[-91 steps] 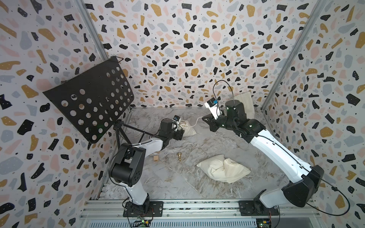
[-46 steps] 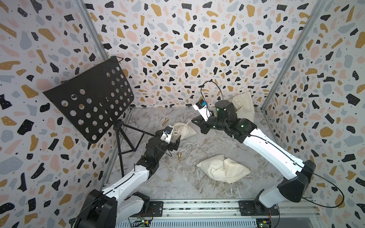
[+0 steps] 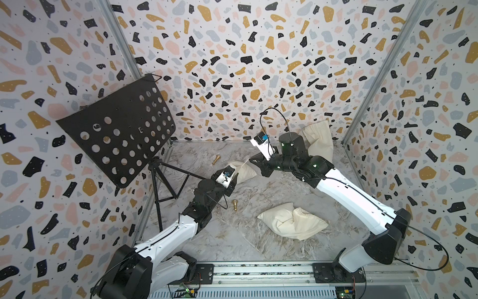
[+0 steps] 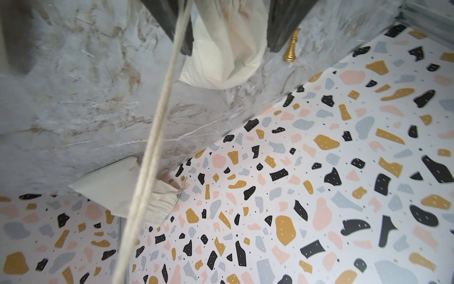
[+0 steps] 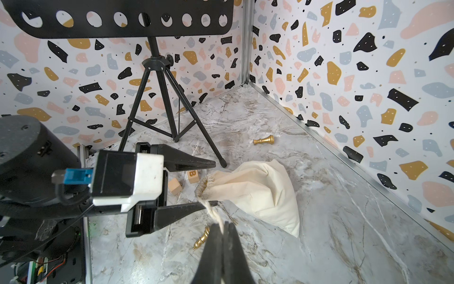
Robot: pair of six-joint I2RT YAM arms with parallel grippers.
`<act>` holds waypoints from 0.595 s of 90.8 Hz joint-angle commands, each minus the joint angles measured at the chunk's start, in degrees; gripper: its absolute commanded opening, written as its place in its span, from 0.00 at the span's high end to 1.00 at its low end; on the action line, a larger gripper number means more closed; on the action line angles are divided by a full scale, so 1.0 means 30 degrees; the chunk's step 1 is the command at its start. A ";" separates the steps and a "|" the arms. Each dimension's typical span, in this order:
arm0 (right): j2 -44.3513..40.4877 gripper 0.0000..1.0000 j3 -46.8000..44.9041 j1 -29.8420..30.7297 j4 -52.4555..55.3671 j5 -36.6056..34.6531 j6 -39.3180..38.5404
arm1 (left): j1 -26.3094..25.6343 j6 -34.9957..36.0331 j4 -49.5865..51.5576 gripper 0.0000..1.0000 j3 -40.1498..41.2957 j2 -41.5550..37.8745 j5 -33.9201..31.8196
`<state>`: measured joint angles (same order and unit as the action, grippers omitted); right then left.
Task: Close the soil bag
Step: Frap the soil bag at the center of the board.
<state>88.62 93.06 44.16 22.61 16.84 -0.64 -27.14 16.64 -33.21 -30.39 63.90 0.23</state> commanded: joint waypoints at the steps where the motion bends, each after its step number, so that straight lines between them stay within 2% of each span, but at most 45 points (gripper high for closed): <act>1: -0.0628 1.00 0.0463 0.0101 0.0175 -0.0471 -0.0501 | -0.0096 0.0260 -0.1026 0.66 -0.0508 0.0264 0.0338; 8: -0.0960 1.00 0.0321 0.0104 0.0193 -0.1012 -0.1011 | -0.0095 0.0319 -0.0981 0.78 -0.0435 0.0684 -0.0027; 16: -0.1800 1.00 -0.0019 0.0054 0.0192 -0.1989 -0.1599 | -0.0074 0.0564 -0.1172 0.82 -0.0281 0.1368 -0.0608; 35: -0.4130 1.00 -0.0678 -0.0502 0.0199 -0.2958 -0.1777 | -0.0039 0.1832 -0.0137 0.83 -0.1049 0.3582 -0.2507; 42: -0.5139 1.00 -0.1022 -0.0846 0.0225 -0.3676 -0.1659 | -0.0009 0.2522 0.0100 0.81 -0.1097 0.4040 -0.3178; 54: -0.6977 1.00 -0.2252 -0.2236 0.0227 -0.4435 -0.0875 | -0.0008 0.3776 0.1552 0.79 -0.1644 0.4931 -0.3982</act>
<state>77.23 85.95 41.45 27.27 8.78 -4.99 -28.99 23.73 -38.72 -35.79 75.07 -2.17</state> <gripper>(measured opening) 0.052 0.206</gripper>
